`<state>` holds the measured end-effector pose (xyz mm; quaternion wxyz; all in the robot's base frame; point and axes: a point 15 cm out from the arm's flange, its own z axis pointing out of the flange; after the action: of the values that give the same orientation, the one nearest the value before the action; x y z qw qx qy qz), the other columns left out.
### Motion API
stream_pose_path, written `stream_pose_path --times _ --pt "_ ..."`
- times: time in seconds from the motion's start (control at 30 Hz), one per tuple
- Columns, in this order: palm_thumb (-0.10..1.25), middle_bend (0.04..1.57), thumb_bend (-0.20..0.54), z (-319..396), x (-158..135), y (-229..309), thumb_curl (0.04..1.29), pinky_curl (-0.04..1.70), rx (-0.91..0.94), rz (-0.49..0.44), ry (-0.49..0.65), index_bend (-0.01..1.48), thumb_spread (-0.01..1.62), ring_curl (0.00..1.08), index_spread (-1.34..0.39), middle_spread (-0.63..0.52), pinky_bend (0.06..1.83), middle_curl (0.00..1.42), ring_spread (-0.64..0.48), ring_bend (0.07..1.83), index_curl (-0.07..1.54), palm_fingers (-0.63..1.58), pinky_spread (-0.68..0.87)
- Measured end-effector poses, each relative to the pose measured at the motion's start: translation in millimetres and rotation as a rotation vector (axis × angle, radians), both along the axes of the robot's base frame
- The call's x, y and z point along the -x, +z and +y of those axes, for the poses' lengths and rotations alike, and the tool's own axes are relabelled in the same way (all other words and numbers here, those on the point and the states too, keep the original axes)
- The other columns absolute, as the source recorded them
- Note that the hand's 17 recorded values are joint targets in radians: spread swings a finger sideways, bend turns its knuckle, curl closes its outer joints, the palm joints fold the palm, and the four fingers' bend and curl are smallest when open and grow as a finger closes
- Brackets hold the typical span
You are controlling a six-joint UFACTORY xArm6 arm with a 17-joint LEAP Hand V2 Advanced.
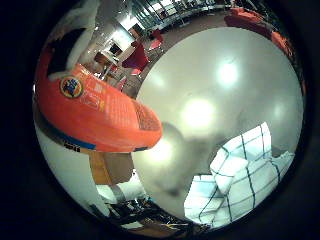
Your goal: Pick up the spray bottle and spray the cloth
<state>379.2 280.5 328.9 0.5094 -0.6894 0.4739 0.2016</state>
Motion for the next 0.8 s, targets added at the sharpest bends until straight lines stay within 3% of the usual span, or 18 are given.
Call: stream_pose_path --times 0.3,0.47,0.53,0.67,0.73,0.8 --pt "0.93 1.40 -0.026 1.2 -6.1 -27.8 0.84 1.36 0.020 0.036 -0.005 1.14 0.82 0.80 -0.22 -0.10 1.04 0.68 -0.22 1.33 0.78 1.12 -0.20" --pt "0.87 1.35 -0.028 1.0 -5.5 -32.2 0.81 1.24 0.025 0.040 -0.001 1.06 0.90 0.77 -0.22 -0.10 1.01 0.66 -0.22 1.31 0.77 1.13 -0.22" --pt "0.83 1.31 -0.033 1.0 -5.4 -32.5 0.78 1.17 0.026 0.038 0.000 0.97 0.91 0.74 -0.22 -0.10 1.00 0.65 -0.21 1.29 0.75 1.11 -0.25" --pt "0.79 1.18 -0.024 0.6 -4.8 -32.3 0.70 1.03 0.037 0.011 0.015 0.45 0.97 0.68 -0.27 -0.13 1.04 0.62 -0.23 1.27 0.68 0.83 -0.34" --pt "0.78 1.10 -0.022 0.3 -4.3 -32.2 0.66 0.99 0.042 0.006 0.019 0.27 1.02 0.66 -0.31 -0.13 1.03 0.60 -0.24 1.27 0.63 0.66 -0.38" --pt "0.76 0.98 -0.021 0.2 -4.5 -32.7 0.61 0.96 0.045 0.004 0.021 0.24 1.08 0.62 -0.36 -0.13 0.93 0.58 -0.24 1.19 0.59 0.41 -0.37"
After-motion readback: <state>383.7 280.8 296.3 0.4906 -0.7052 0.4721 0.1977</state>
